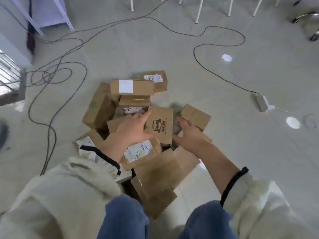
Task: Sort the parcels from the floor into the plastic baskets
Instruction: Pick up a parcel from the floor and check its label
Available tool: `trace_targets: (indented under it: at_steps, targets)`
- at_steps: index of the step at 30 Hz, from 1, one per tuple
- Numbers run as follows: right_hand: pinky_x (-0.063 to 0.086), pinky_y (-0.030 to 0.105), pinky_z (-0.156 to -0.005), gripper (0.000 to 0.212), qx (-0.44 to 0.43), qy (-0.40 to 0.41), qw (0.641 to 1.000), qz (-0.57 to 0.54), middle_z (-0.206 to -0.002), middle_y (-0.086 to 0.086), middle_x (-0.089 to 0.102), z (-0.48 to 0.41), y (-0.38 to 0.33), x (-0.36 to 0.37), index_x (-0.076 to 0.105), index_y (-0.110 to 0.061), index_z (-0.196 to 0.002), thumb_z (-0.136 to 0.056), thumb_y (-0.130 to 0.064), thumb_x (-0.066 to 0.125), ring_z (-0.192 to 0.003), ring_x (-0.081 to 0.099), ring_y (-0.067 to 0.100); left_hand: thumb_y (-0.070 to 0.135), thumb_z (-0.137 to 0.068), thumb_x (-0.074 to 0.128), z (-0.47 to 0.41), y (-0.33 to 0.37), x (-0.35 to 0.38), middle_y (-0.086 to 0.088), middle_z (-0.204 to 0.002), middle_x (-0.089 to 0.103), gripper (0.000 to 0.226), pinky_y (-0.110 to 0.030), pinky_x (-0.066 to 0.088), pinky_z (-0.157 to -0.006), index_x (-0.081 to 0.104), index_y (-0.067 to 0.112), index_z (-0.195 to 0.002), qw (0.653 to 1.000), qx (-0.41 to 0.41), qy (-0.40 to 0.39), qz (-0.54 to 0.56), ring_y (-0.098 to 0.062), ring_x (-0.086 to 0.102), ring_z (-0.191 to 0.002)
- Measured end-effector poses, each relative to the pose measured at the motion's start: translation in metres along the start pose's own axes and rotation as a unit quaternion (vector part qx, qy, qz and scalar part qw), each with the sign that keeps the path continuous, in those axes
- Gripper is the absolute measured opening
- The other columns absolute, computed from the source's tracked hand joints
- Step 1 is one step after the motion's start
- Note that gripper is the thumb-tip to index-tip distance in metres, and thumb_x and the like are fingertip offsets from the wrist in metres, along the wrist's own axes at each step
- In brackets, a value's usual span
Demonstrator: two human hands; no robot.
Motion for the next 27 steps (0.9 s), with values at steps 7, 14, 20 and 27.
trace_targets:
  at_steps: [7, 14, 20, 27]
  targets:
    - [0.034, 0.042, -0.11, 0.071, -0.046, -0.034, 0.998, -0.041, -0.154, 0.009, 0.024, -0.09, -0.002, 0.148, 0.017, -0.021, -0.149, -0.09, -0.031, 0.055, -0.138, 0.03, 0.03, 0.063, -0.069, 0.067, -0.047, -0.073, 0.124, 0.0, -0.158, 0.012, 0.103, -0.051, 0.036, -0.103, 0.0, 0.046, -0.146, 0.996, -0.037, -0.02, -0.084, -0.034, 0.022, -0.14]
    - [0.031, 0.036, -0.111, 0.062, -0.043, -0.033, 0.989, -0.137, -0.148, 0.008, 0.039, -0.102, -0.004, 0.167, 0.028, -0.024, -0.147, -0.091, -0.024, 0.054, -0.134, 0.037, 0.027, 0.067, -0.062, 0.072, 0.007, -0.141, 0.166, -0.005, -0.159, -0.002, 0.122, -0.052, 0.026, -0.111, -0.017, 0.045, -0.143, 0.979, -0.188, -0.025, 0.072, -0.038, 0.013, -0.142]
    - [0.037, 0.036, -0.107, 0.055, -0.032, -0.024, 0.977, -0.208, -0.141, 0.006, 0.048, -0.106, 0.0, 0.172, 0.035, -0.02, -0.145, -0.092, -0.019, 0.053, -0.127, 0.046, 0.023, 0.043, -0.059, 0.086, 0.004, -0.153, 0.179, -0.019, -0.148, 0.024, 0.132, -0.042, 0.036, -0.102, -0.013, 0.039, -0.146, 0.927, -0.239, 0.016, 0.287, -0.034, 0.04, -0.128]
    - [0.058, 0.032, -0.059, 0.081, -0.005, -0.014, 0.885, -0.465, -0.105, -0.001, 0.062, -0.088, 0.015, 0.135, 0.014, -0.049, -0.143, -0.087, -0.012, 0.058, -0.082, 0.067, 0.017, 0.022, -0.064, 0.085, -0.013, -0.104, 0.068, -0.001, -0.138, 0.042, 0.113, -0.041, 0.04, -0.1, 0.009, 0.04, -0.145, 0.914, -0.139, 0.238, 0.298, -0.017, 0.048, -0.119]
Point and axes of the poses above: each hand's wrist, its own z-axis away from the middle knuckle, its own x-axis out of the palm, y = z × x, the point moved 8 cm from there along -z, towards the middle knuckle
